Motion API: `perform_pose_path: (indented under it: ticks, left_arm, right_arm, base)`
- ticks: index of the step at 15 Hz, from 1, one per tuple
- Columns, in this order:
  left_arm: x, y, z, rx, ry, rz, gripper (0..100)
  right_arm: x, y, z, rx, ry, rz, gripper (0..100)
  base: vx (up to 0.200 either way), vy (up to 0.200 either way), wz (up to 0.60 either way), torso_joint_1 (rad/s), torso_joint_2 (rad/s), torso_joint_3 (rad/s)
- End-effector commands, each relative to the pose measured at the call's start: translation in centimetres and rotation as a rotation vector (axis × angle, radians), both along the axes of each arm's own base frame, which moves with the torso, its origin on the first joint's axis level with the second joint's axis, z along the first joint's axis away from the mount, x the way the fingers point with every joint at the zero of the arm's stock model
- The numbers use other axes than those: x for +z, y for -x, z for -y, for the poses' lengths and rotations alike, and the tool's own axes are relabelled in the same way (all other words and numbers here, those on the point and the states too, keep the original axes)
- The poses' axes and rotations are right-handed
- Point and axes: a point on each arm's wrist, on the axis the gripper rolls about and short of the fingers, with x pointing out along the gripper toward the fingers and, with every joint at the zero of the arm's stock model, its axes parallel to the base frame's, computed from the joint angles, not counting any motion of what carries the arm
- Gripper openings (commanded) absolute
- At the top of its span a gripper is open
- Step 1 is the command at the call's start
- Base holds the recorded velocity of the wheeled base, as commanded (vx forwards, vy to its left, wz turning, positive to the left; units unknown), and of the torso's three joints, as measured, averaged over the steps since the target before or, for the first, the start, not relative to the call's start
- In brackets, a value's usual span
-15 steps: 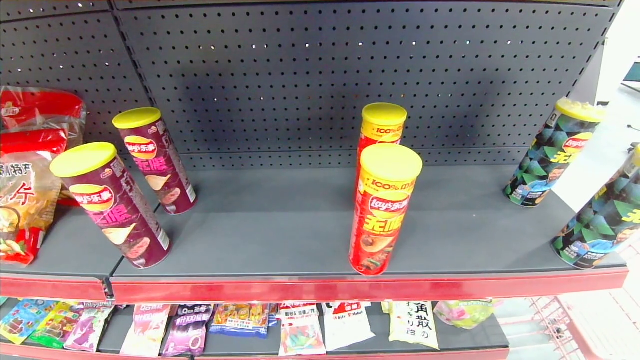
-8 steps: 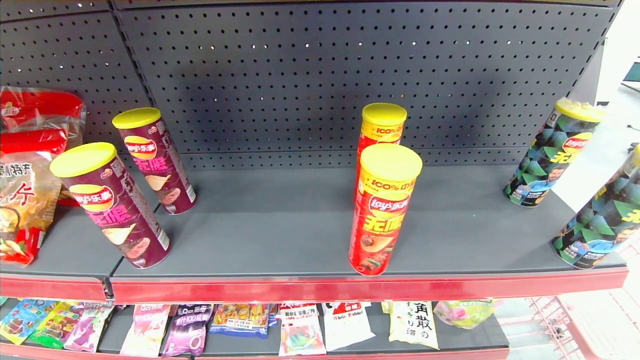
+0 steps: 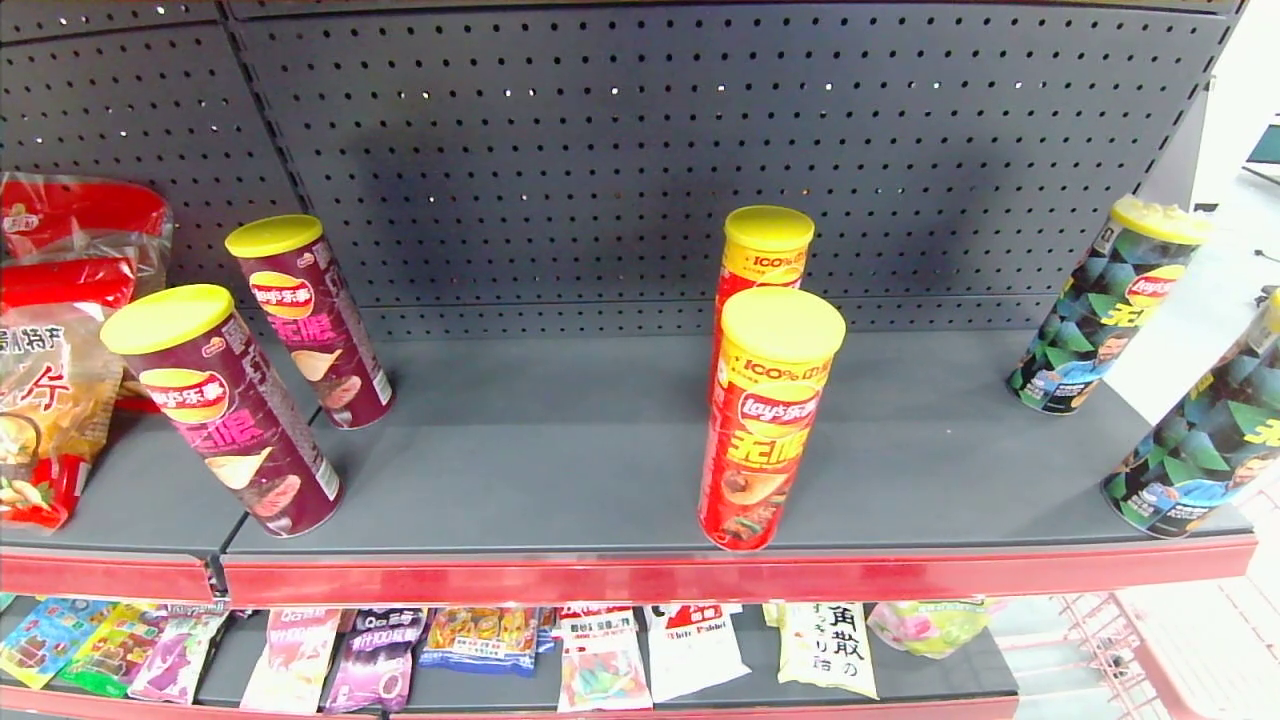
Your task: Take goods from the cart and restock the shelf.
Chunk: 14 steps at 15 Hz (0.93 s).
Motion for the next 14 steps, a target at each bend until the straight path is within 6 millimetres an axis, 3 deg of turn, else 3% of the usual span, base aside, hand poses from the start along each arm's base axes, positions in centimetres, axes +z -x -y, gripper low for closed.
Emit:
perform_pose_path:
  ticks: [1, 14]
  left_arm:
    - [0.00, 0.00, 0.00, -0.001, 0.000, 0.000, 100]
    - [0.00, 0.00, 0.00, -0.001, 0.000, 0.000, 100]
  right_arm:
    - [0.00, -0.01, 0.00, 0.001, 0.001, -0.002, 100]
    - [0.00, -0.01, 0.00, -0.002, -0.002, -0.002, 100]
  base:
    - [0.000, 0.000, 0.00, 0.000, 0.00, 0.000]
    - [0.000, 0.000, 0.00, 0.000, 0.00, 0.000]
